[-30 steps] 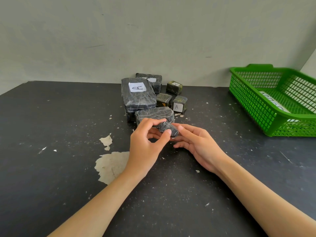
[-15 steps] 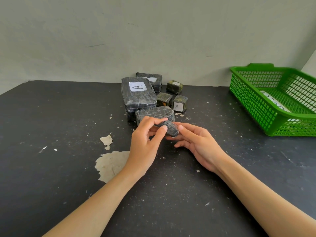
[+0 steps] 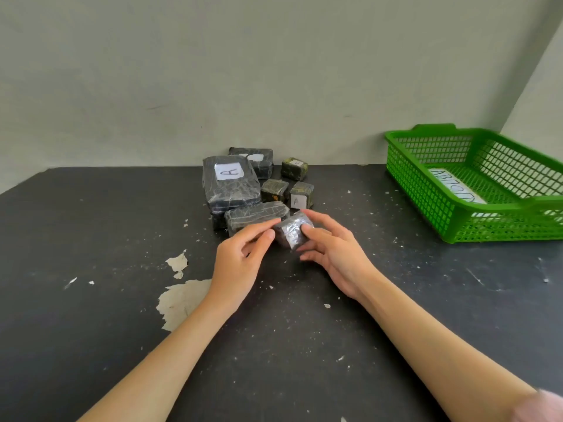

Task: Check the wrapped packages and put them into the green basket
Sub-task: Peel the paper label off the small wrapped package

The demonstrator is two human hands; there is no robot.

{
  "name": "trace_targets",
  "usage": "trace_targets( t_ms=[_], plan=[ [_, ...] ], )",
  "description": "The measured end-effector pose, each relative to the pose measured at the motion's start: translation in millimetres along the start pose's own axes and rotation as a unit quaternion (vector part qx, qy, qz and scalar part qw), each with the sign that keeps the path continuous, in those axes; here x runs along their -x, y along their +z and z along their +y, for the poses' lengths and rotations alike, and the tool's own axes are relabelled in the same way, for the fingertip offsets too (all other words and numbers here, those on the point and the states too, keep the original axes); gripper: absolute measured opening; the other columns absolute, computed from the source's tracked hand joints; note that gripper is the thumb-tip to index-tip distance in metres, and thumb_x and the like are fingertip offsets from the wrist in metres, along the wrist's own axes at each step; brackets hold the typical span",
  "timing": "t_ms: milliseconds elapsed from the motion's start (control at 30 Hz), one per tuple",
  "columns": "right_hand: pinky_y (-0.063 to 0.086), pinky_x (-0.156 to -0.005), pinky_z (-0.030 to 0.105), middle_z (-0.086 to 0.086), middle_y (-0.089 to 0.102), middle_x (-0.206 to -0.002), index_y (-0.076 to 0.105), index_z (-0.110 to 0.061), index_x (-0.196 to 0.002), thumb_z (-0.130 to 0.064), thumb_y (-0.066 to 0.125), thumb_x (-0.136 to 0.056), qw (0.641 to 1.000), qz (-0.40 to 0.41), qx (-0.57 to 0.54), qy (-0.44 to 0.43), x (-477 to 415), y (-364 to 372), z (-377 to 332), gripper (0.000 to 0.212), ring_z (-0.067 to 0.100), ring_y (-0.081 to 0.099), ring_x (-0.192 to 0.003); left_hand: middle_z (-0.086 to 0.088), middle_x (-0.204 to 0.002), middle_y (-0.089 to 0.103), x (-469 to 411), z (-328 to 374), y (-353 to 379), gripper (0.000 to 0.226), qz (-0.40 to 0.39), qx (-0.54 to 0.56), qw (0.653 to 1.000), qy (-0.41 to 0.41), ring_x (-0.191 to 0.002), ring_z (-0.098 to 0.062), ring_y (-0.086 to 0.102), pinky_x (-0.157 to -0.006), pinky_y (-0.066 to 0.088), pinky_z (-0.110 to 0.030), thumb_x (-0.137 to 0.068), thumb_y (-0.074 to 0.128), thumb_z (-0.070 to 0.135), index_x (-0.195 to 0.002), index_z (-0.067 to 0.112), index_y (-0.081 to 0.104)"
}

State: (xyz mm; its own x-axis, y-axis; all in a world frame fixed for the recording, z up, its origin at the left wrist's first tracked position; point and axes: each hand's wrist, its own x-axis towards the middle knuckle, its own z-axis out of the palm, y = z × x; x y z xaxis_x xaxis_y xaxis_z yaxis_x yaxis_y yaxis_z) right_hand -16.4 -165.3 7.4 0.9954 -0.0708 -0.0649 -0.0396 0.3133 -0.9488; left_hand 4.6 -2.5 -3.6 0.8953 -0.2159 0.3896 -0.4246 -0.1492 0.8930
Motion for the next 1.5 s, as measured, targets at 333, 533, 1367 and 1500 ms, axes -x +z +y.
trace_targets(
  t_ms=[333, 533, 1367, 1500],
  plan=[
    [0.057, -0.064, 0.020, 0.009, 0.055, -0.084, 0.057, -0.021, -0.115, 0.005, 0.057, -0.086, 0.960, 0.139, 0.040, -0.241, 0.3, -97.0, -127.0, 0.038, 0.017, 0.064, -0.077, 0.007, -0.117, 0.064, -84.0, 65.3, 100.6, 0.027, -0.069, -0.017, 0.997, 0.014, -0.106, -0.003, 0.058, -0.090, 0.047, -0.019, -0.095, 0.051, 0.028, -0.119, 0.022, 0.062],
    [0.058, -0.056, 0.022, 0.010, 0.057, -0.084, 0.059, -0.013, -0.097, 0.008, 0.057, -0.084, 0.948, 0.195, 0.206, -0.144, -19.0, -195.4, -180.4, 0.025, 0.022, 0.062, -0.076, -0.002, -0.133, 0.051, -141.2, 63.3, 206.8, 0.037, -0.163, -0.045, 0.986, -0.015, -0.095, -0.003, 0.053, -0.077, 0.042, -0.012, -0.094, 0.054, 0.029, -0.130, 0.021, 0.052],
    [0.045, -0.098, 0.031, 0.003, 0.062, -0.116, 0.062, -0.013, -0.102, -0.015, 0.071, -0.080, 0.725, -0.002, 0.689, -0.013, -205.4, -261.7, -147.9, 0.024, 0.018, 0.056, -0.109, 0.018, -0.141, 0.026, -197.0, 6.4, 279.7, 0.053, -0.090, 0.117, 0.987, -0.063, -0.130, -0.004, 0.033, -0.077, 0.038, 0.002, -0.095, 0.051, 0.023, -0.143, 0.028, 0.029],
    [0.044, -0.097, 0.028, 0.002, 0.061, -0.118, 0.060, -0.013, -0.111, -0.018, 0.069, -0.082, 0.734, 0.000, 0.679, -0.022, -191.6, -255.2, -166.2, 0.031, 0.018, 0.056, -0.109, 0.013, -0.144, 0.027, -198.7, 8.1, 278.0, 0.054, -0.095, 0.113, 0.987, -0.062, -0.131, -0.010, 0.036, -0.103, 0.037, -0.023, -0.094, 0.053, 0.026, -0.143, 0.024, 0.031]
  ],
)
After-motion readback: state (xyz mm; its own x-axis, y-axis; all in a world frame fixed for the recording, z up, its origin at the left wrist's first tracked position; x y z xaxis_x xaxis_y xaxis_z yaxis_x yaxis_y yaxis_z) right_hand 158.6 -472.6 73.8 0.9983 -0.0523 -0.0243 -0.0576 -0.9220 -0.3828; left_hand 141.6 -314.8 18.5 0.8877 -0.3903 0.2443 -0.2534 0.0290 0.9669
